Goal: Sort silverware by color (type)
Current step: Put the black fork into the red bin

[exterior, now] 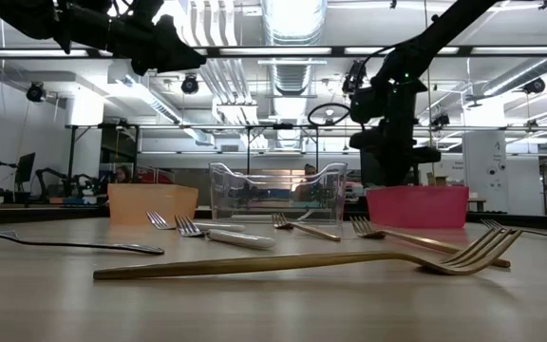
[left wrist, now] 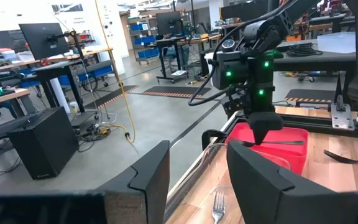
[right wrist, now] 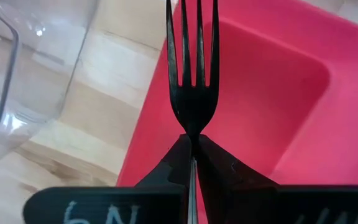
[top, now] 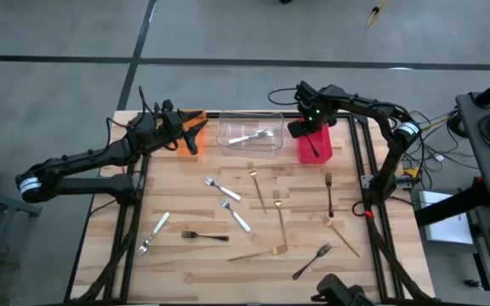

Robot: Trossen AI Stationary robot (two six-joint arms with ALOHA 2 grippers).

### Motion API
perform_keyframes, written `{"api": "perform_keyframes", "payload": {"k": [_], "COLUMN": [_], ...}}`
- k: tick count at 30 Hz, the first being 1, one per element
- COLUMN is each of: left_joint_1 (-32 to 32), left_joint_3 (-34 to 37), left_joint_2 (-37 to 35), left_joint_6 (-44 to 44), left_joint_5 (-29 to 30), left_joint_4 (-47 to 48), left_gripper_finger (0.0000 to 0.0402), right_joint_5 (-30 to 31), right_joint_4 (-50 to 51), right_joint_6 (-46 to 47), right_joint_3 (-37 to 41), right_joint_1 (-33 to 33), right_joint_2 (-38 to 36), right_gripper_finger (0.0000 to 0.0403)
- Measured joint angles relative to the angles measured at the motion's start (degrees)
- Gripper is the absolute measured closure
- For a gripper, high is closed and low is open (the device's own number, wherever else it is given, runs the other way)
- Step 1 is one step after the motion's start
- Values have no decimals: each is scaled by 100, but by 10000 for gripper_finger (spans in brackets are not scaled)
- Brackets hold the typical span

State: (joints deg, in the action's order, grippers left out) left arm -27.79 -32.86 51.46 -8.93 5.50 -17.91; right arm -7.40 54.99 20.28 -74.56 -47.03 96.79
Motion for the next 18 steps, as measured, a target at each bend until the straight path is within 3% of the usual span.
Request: {"api": "perform_keyframes", "payload": {"k": [18], "left_joint_1": [0], "left_joint_3": [0], "left_joint_2": [0], "left_joint_6": [0], "left_joint_5": [0], "left_joint_4": [2], "left_gripper_finger": [260], "right_joint_5": [503], "right_joint_4": [-37], "right_joint_6": [-86], "right_joint_3": [102], "right_joint_1": [2], "right_joint_2": [-2], "right_gripper_finger": [394]}}
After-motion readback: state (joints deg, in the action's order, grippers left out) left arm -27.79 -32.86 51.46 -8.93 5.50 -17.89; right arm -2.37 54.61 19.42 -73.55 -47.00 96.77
